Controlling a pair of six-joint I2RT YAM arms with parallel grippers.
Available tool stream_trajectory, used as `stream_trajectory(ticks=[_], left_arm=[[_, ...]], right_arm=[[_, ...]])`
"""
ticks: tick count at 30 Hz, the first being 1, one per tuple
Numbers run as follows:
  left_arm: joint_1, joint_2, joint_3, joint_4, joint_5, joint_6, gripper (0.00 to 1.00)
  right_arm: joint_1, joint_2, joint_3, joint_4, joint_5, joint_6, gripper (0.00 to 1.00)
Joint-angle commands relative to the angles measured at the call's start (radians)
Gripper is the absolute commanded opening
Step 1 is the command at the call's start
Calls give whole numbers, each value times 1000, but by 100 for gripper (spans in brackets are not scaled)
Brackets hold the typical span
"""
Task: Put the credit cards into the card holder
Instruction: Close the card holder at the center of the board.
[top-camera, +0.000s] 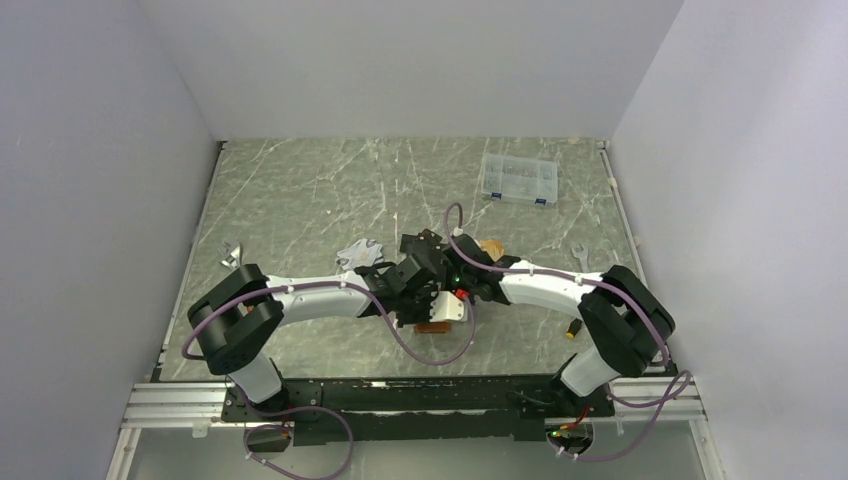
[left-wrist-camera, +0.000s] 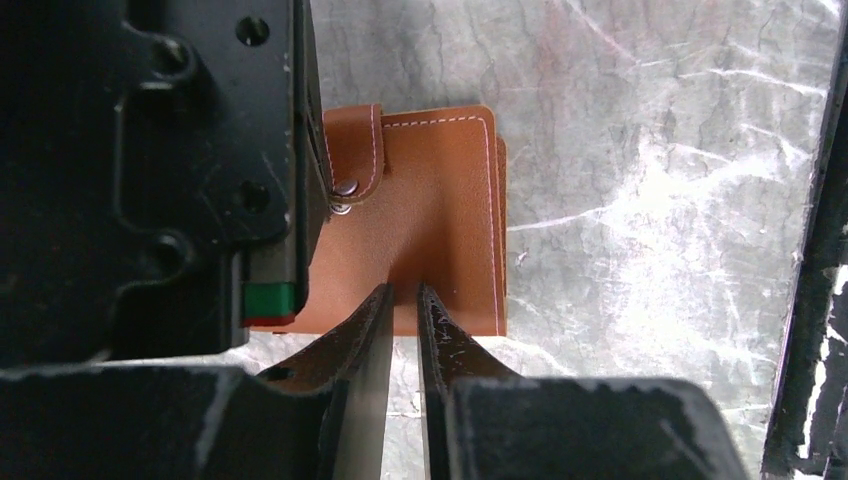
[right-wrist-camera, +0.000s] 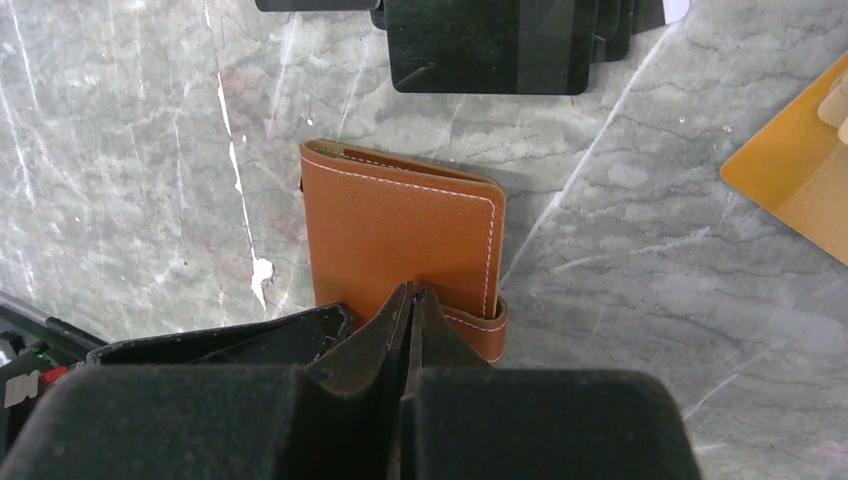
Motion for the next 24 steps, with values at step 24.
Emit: stream_trajectory(ticks=[24], left_arm=[[58, -114, 5, -86, 22, 84, 23]], right_arm=[[209, 223, 57, -251, 250, 31, 0]])
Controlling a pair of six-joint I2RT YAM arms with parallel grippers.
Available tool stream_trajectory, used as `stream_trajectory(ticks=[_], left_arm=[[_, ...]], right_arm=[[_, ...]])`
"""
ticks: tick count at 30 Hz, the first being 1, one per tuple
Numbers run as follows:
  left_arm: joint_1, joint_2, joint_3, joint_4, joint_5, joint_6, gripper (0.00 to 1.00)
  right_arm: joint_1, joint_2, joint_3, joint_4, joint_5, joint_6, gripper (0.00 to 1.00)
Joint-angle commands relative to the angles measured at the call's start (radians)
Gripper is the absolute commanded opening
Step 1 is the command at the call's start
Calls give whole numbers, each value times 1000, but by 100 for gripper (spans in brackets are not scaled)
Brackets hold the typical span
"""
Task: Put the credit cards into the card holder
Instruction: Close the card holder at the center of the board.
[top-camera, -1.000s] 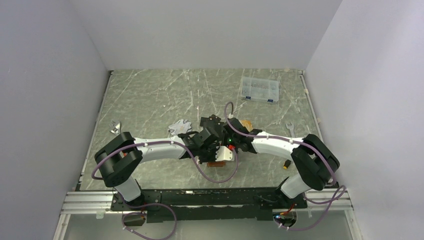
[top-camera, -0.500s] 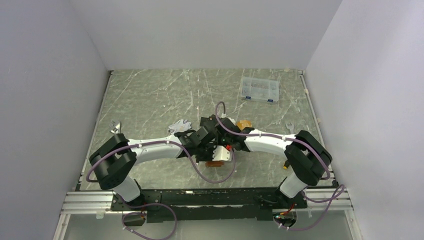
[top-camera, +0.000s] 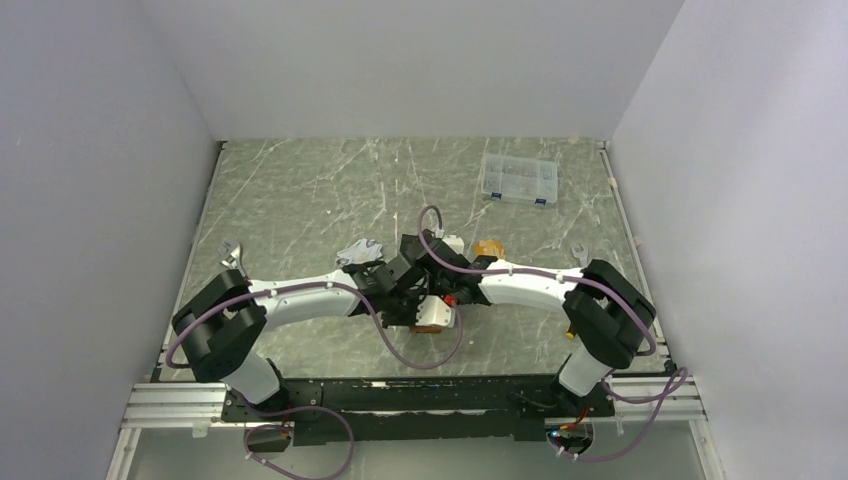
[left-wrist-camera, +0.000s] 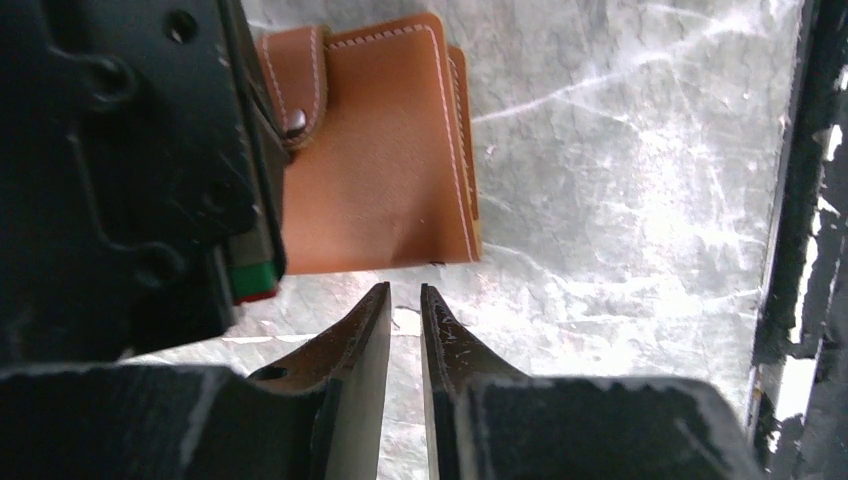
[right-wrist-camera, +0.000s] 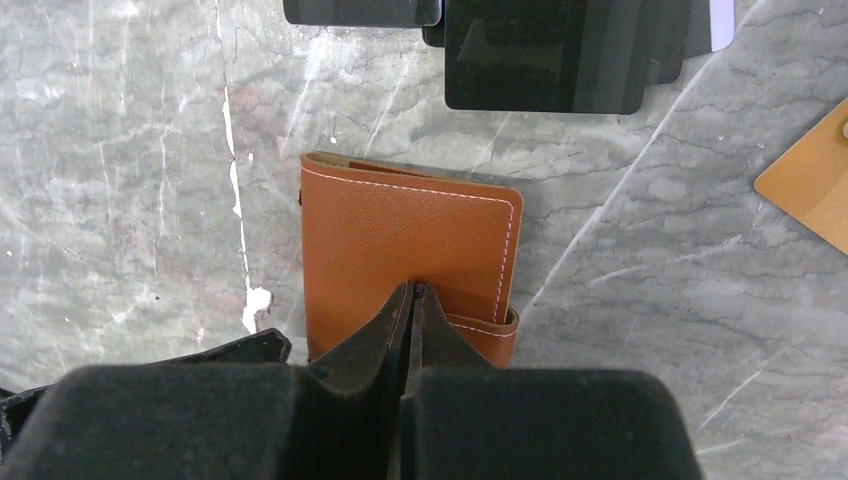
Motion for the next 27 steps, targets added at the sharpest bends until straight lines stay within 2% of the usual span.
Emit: stream_trajectory(ticks=[1, 11, 19, 24, 27], left_arm=[[25, -37, 30, 44, 28, -15, 22], [138, -104, 83, -22, 170, -53, 22], [246, -203, 24, -27, 214, -56, 22], [356, -263, -15, -30, 267, -61, 21], [466, -299, -30, -34, 331, -72, 21]], right_arm=[[90, 115, -81, -144, 61, 44, 0], [137, 193, -122, -84, 30, 85, 0], [159, 205, -154, -113, 5, 95, 0], [182, 192, -177, -175, -4, 126, 0], [205, 183, -185, -207, -2, 150, 0]])
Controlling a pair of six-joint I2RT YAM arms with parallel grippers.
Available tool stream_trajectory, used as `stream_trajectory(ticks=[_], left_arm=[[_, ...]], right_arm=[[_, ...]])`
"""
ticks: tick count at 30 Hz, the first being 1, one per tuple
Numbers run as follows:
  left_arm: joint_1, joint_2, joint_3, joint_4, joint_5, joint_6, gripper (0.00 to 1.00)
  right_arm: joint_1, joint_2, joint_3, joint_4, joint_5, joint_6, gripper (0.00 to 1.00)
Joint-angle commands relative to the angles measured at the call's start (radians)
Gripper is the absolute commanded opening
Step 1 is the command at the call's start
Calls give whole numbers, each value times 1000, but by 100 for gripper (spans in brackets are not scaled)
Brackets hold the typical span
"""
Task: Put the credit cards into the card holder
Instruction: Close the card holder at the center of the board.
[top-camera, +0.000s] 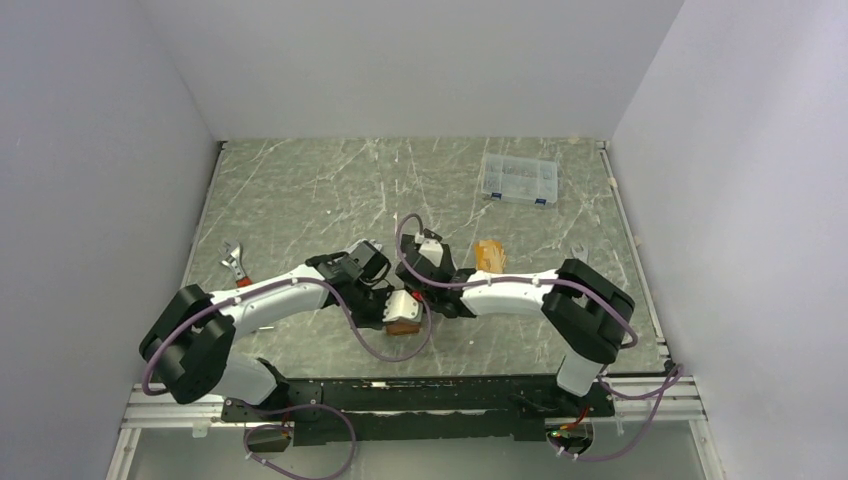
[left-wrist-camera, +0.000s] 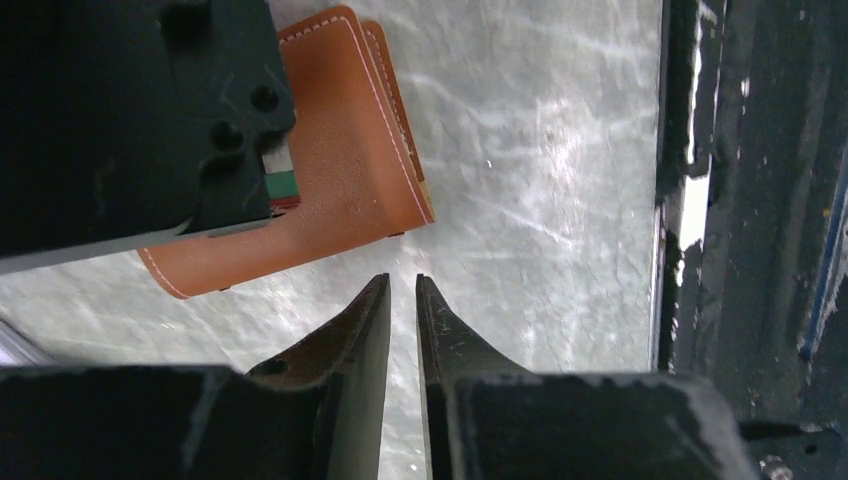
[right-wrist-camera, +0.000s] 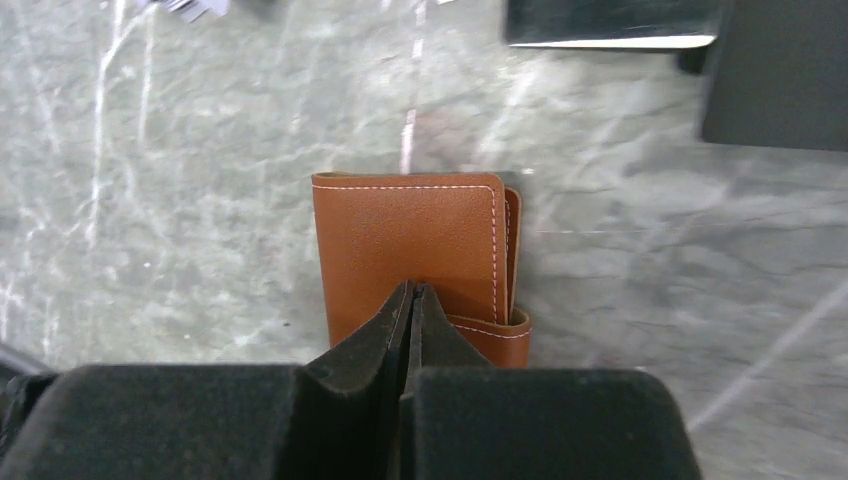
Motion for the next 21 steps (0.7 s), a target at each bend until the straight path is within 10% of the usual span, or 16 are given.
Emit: stream_trajectory(ticks=[1, 9, 21], left_arm=[[303, -154, 43, 166, 169, -180, 21], [570, -166, 65, 120, 448, -213, 22], [585, -205, 9, 138, 518, -155, 28]], right_arm=[[94, 104, -182, -403, -82, 55, 0], [138, 105, -234, -399, -88, 147, 0], [164, 64, -218, -458, -19, 204, 0]])
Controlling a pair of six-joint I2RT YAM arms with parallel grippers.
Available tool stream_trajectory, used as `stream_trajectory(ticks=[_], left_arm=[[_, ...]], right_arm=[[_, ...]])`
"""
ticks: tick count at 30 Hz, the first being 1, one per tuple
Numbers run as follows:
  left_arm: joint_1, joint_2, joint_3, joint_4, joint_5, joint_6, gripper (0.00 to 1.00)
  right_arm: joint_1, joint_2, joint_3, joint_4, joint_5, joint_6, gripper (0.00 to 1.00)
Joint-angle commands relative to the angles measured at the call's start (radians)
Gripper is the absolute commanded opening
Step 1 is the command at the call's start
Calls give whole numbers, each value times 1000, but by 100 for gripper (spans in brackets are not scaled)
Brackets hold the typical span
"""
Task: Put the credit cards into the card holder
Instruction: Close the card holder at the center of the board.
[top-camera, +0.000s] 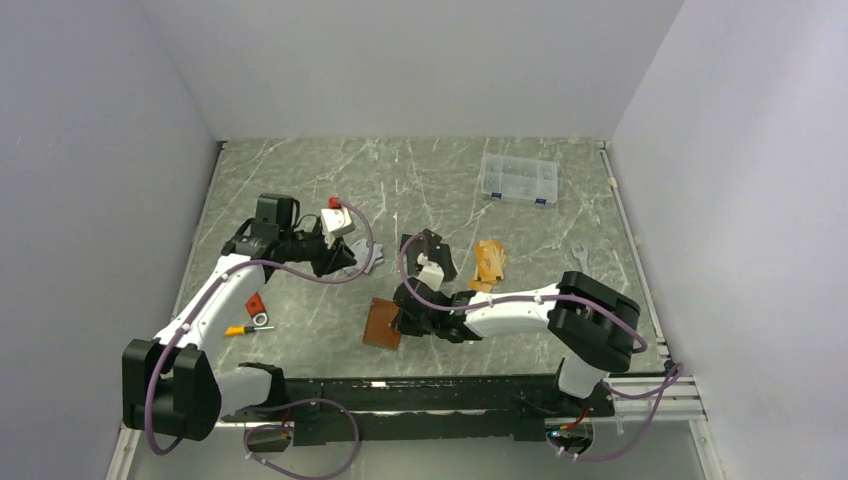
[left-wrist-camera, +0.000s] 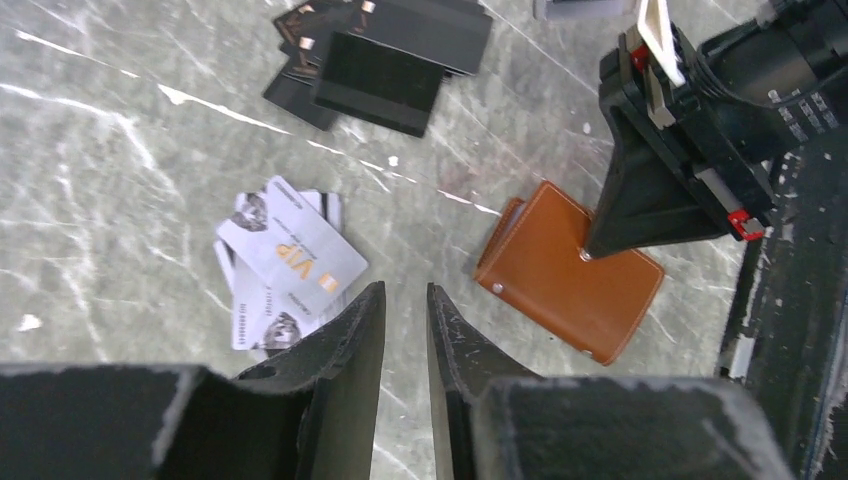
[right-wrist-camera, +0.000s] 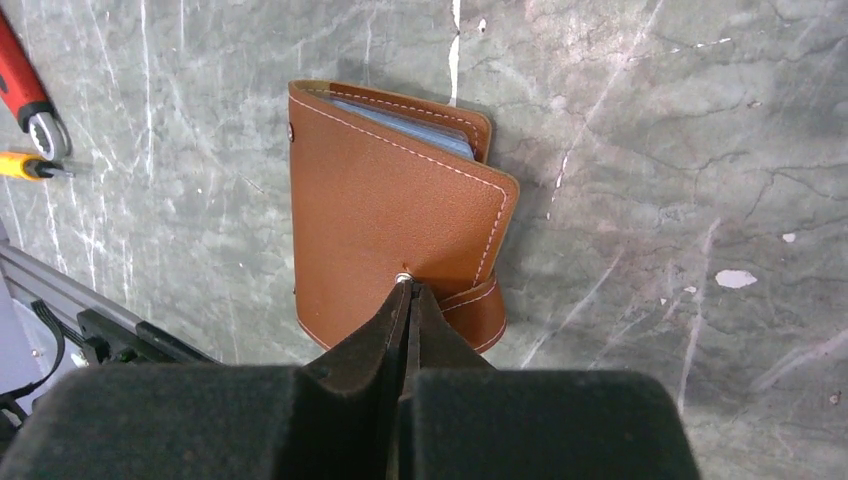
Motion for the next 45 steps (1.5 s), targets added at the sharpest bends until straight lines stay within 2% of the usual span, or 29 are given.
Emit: stream_trajectory(ticks=[1, 7, 10, 13, 18, 25, 29, 31, 34, 37, 41, 45], left_arm=[[-1, 4, -45, 17, 110, 62, 28], [-34, 3, -98, 12, 55, 384, 32], [-143, 2, -157, 13, -27, 582, 33], [-249, 49, -180, 38, -125, 685, 32], [-457, 121, -211, 101, -218, 737, 30], [-661, 201, -180, 137, -310, 750, 28], [-747, 232, -181, 241, -415, 726, 19], [-781, 242, -200, 342, -516, 704, 14], [-805, 252, -234, 501, -592, 723, 14], [-811, 269, -300, 686, -656, 811, 14], [-809, 278, -361, 777, -668, 930, 15], [-826, 295, -359, 828, -644, 905, 15]], right_arm=[[23, 94, -108, -575, -14, -34, 0], [-38, 2, -147, -518, -34, -30, 0], [-75, -23, -139, -510, -42, -57, 0], [-106, -41, -129, -509, -41, -78, 0], [-162, -125, -174, -514, -37, -97, 0], [-305, -319, -236, -535, -50, -177, 0], [-346, -372, -244, -532, -74, -202, 0], [-353, -370, -245, -524, -87, -212, 0], [-366, -348, -235, -518, -94, -234, 0], [-396, -319, -198, -531, -96, -284, 0], [-453, -298, -122, -568, -86, -363, 0], [-499, -302, -54, -582, -109, -417, 0]])
